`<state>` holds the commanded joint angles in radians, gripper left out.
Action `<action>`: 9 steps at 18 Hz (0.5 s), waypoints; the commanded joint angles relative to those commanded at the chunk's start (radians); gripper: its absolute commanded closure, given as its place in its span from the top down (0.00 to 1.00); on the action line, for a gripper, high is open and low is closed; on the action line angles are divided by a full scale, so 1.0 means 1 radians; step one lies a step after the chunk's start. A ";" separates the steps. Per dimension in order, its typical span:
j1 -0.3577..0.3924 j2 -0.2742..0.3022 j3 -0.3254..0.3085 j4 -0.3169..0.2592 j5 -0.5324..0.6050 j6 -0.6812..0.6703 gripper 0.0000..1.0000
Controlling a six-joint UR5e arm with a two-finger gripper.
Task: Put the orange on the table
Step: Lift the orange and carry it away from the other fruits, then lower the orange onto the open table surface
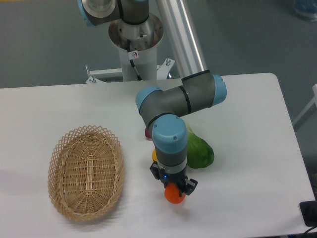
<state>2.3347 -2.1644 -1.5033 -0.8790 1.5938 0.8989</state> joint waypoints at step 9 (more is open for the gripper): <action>-0.014 -0.018 0.000 -0.002 0.041 0.000 0.38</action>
<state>2.3209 -2.1828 -1.5033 -0.8805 1.6351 0.8989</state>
